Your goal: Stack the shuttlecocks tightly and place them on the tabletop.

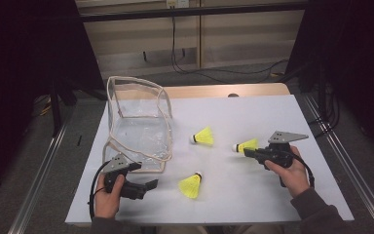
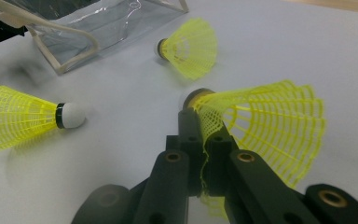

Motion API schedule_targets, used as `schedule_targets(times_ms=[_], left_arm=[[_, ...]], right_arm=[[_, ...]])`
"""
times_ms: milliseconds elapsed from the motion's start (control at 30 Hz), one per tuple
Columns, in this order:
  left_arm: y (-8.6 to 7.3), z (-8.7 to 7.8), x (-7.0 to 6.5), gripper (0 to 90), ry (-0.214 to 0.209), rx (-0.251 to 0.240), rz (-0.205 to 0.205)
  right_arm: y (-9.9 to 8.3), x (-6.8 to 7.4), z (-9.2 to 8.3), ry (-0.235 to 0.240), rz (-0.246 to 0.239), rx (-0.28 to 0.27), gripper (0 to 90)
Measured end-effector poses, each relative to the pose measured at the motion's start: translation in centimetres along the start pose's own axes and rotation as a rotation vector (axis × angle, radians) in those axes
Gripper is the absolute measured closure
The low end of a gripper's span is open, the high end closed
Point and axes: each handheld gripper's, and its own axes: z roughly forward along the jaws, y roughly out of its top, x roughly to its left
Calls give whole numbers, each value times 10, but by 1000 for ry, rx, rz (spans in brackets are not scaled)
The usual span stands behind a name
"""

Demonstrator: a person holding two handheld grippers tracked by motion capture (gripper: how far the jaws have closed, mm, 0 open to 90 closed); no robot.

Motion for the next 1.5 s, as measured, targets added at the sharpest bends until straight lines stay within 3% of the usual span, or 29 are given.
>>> schedule_targets(times_ms=[1500], left_arm=[[1, 0, 0, 42, -5, -4, 0]], right_arm=[[23, -8, 19, -30, -4, 1, 886]])
